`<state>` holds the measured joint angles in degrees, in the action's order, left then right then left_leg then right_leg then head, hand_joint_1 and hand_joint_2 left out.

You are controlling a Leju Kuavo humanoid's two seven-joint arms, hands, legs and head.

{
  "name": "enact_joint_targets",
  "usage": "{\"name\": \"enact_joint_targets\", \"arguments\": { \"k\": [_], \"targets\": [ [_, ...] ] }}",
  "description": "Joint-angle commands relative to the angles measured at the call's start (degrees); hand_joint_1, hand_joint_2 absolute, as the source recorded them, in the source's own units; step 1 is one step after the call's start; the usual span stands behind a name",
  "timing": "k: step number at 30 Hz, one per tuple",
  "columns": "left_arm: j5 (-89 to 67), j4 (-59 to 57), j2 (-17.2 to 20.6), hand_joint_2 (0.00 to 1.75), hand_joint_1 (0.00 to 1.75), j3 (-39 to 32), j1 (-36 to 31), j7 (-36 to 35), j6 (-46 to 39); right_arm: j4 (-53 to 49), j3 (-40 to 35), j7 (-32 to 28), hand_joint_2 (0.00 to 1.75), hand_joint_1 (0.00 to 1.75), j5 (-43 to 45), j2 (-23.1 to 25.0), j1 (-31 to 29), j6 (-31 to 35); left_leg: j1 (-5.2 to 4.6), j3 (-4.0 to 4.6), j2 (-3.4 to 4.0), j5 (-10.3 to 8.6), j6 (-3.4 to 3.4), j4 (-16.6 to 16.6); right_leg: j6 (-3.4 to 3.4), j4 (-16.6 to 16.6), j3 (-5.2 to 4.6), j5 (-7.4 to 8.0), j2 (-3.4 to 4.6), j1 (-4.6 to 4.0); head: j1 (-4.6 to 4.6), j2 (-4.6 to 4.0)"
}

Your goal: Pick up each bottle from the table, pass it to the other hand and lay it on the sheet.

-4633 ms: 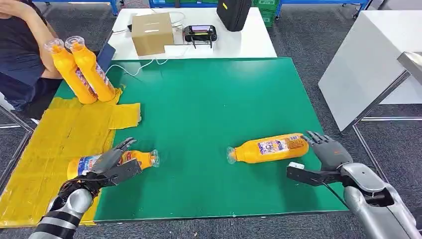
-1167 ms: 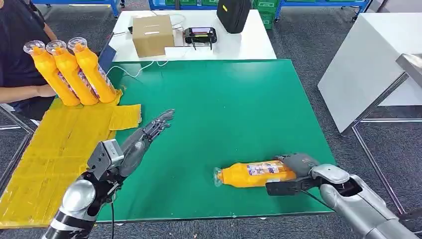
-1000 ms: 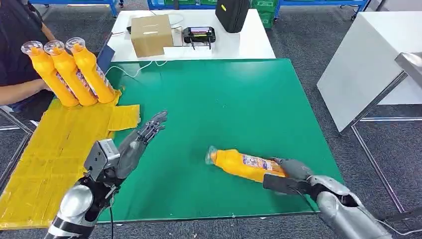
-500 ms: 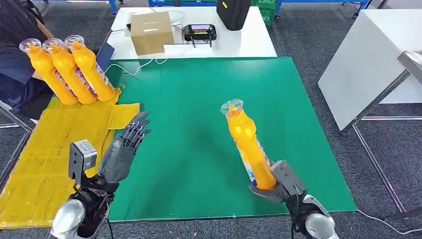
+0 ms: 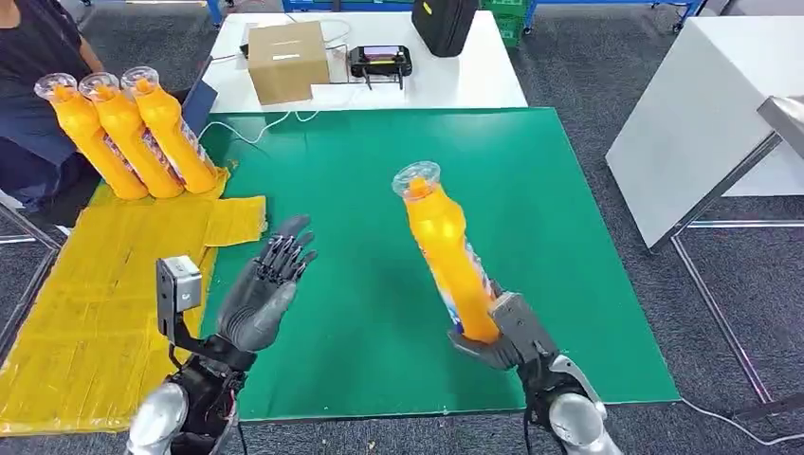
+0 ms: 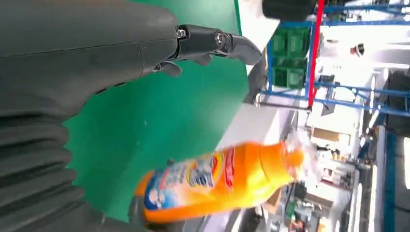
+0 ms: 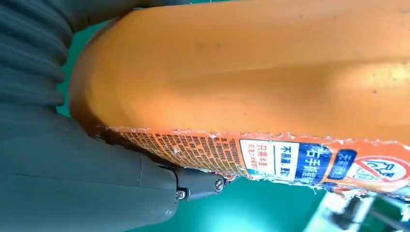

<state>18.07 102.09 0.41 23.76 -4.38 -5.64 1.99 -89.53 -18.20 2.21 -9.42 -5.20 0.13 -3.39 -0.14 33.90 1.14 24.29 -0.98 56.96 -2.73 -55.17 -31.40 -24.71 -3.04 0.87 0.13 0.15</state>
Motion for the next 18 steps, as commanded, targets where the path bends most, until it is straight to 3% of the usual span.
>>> {"name": "enact_joint_targets", "arguments": {
  "k": [1,12,18],
  "targets": [
    [2.6,-3.2,-0.8,1.75,0.00,3.7,-4.4,-0.7,-1.7,2.5,-9.2,-0.4,1.75,1.75,-2.6,1.1,-7.9,1.9,0.06,-0.05,0.07,0.05,0.09,0.1,0.13,-0.1,0.00,0.00,0.40,-0.04,0.00,0.00],
    [3.4,-3.5,-1.5,1.75,0.00,5.5,-6.4,-0.7,-3.0,5.6,-15.2,-1.4,1.75,1.75,-5.3,2.0,-12.5,5.6,0.05,-0.05,0.03,0.02,0.07,0.0,0.10,0.0,0.04,0.00,0.29,-0.03,0.00,0.00],
    [4.1,-2.8,-1.9,1.75,0.00,8.3,-7.4,-0.7,-3.1,10.3,-20.5,-1.3,1.75,1.75,-7.2,3.7,-18.0,9.3,0.06,-0.01,0.09,0.03,0.07,0.0,0.11,0.0,-0.02,0.02,0.37,-0.04,0.00,0.00]
  ]
}}
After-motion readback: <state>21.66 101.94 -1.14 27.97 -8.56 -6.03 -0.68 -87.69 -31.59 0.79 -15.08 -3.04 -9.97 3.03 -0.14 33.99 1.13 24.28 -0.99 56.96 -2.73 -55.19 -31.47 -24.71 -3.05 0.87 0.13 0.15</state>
